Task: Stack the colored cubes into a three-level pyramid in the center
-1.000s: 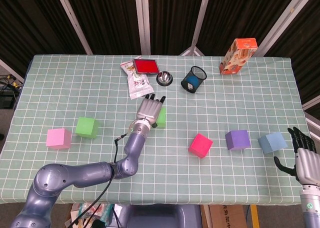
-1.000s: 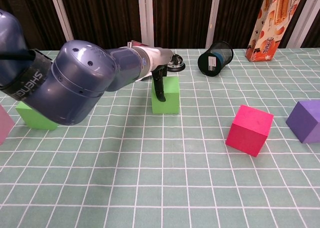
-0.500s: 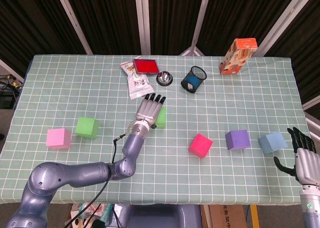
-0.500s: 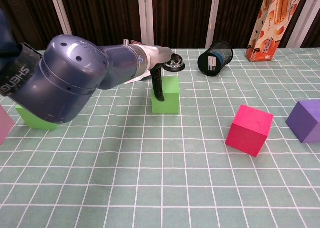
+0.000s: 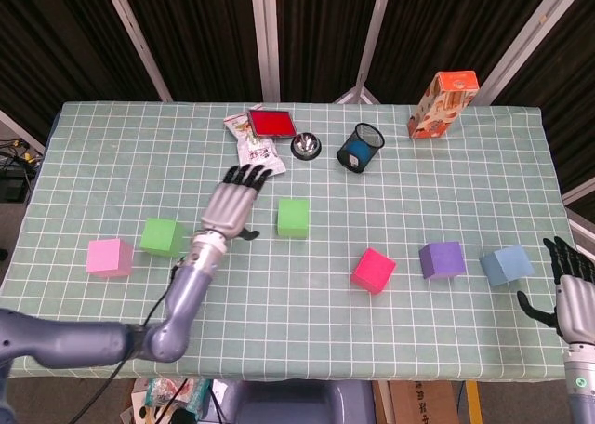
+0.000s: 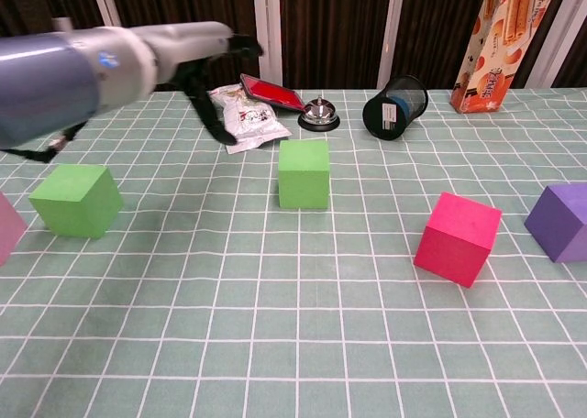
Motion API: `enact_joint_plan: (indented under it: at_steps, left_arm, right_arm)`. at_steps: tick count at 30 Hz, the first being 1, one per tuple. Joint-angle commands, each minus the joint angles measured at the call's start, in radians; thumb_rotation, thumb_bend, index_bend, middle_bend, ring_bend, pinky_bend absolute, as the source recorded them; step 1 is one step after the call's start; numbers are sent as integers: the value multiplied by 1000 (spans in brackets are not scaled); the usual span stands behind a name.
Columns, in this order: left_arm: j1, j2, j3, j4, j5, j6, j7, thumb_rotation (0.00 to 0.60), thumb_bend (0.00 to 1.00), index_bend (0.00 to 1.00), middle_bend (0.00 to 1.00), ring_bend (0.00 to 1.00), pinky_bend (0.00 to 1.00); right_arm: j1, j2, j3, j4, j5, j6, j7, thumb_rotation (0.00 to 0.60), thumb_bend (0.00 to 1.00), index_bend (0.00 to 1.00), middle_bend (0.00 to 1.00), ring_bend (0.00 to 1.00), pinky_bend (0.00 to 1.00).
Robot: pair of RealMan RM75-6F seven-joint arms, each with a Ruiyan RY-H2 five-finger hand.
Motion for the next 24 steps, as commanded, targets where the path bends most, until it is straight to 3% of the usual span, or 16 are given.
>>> enact_joint_plan:
  at_steps: [1, 7, 9, 13, 19, 24]
  left_arm:
    - [181, 143, 148, -133, 221, 150, -145, 600, 171, 23, 23, 5, 50]
    - [338, 215, 260, -146, 391, 288, -257, 600, 147, 16, 10, 5, 44]
    - [426, 248, 318, -134, 464, 366, -317, 600, 121, 5, 2, 3, 32]
    - [530, 291, 380, -116, 520, 415, -401, 600, 76, 0, 0, 0, 11]
    - [625, 299, 397, -35, 587, 441, -508, 600, 76, 0, 0, 0, 11]
    - [653, 300, 379, 43, 636, 433, -544, 600, 75, 0, 0, 0, 11]
  right_arm:
    - [2, -7, 6, 4, 7, 11, -18, 600, 338, 0, 0, 0, 0]
    - [3, -19, 7, 10, 4, 27, -53, 600, 339, 0, 0, 0, 0]
    - [7, -25, 4, 15, -6, 35, -81, 600, 339, 0, 0, 0, 0]
    - [15, -27, -1, 13, -19, 37, -123, 600, 339, 0, 0, 0, 0]
    - [65, -13, 15, -42, -33, 3, -203, 600, 340, 0, 0, 0, 0]
    - [179, 1, 52, -141, -15, -115, -319, 600, 340, 0, 0, 0, 0]
